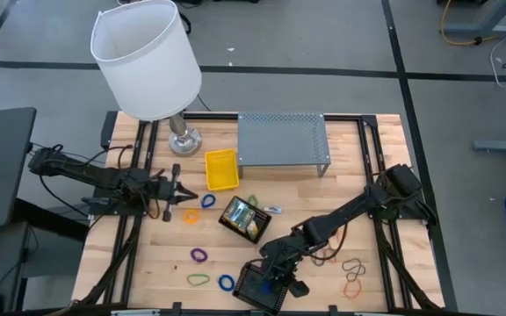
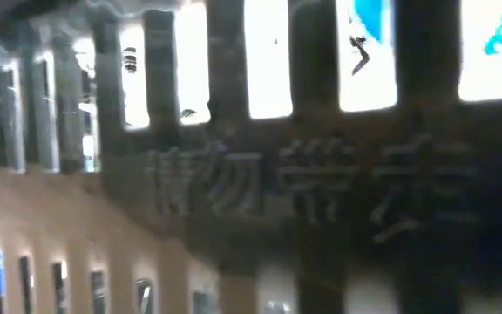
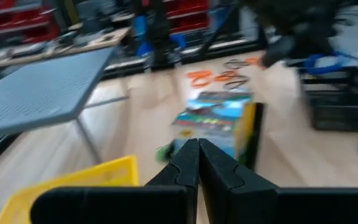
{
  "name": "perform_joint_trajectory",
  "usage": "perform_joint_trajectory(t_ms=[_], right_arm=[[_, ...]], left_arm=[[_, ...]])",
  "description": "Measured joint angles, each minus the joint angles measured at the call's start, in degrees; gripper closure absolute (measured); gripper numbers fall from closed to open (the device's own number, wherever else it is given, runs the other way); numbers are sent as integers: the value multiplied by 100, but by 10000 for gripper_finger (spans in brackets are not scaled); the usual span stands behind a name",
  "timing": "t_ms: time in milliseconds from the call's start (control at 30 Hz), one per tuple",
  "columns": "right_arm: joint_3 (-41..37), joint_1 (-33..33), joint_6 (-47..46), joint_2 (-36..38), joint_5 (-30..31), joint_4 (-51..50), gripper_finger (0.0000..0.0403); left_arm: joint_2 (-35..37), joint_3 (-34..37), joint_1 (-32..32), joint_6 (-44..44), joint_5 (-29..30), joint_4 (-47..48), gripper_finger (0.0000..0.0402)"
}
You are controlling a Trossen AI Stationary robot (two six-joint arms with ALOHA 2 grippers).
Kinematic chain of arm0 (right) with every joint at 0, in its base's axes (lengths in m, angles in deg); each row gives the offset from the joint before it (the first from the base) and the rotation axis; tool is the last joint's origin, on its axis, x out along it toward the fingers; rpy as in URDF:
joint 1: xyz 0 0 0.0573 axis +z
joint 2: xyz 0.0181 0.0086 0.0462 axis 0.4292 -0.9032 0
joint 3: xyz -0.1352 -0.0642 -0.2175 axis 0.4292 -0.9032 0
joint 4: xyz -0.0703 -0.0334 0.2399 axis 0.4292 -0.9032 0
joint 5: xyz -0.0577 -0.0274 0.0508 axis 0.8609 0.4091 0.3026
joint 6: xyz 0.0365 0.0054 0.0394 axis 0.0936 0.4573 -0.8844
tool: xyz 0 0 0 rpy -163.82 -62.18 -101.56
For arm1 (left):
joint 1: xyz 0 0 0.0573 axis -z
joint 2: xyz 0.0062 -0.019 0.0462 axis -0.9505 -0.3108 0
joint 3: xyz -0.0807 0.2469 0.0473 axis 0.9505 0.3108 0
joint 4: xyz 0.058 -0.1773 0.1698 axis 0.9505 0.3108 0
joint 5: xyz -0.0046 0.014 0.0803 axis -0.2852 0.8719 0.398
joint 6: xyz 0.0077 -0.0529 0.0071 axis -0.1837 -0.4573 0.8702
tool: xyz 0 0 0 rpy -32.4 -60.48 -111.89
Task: Pick & Place Office Desk Supplies
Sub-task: Put the top right blue spring keychain into the bottom black bin, then put the top blue spring keychain into the bottom black bin
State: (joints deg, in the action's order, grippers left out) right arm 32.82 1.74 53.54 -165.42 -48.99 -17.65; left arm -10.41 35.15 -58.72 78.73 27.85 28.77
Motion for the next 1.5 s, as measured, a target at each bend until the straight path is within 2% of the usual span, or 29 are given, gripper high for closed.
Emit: perform_joint_trajectory(t_ms=[133, 367, 900, 1100, 1333, 1500], right_arm=[[8, -9, -1, -47, -9, 69, 390], [8, -11, -103, -51, -5, 64, 386], [8, -13, 85, -51, 657, -220, 267], [8, -37, 109, -51, 668, -222, 229], [8, -37, 110, -18, 1041, -536, 232], [8, -35, 175, 111, 1405, -739, 233]], left_arm=[[3, 0, 0, 161, -427, -96, 387], [0, 0, -2, 71, -407, -169, 387], [0, 2, -2, -194, -1537, -272, 387], [0, 4, -2, -386, -1391, -307, 387], [-135, 7, -2, -950, -1083, -287, 387], [-454, 9, 0, -968, -967, -262, 387]])
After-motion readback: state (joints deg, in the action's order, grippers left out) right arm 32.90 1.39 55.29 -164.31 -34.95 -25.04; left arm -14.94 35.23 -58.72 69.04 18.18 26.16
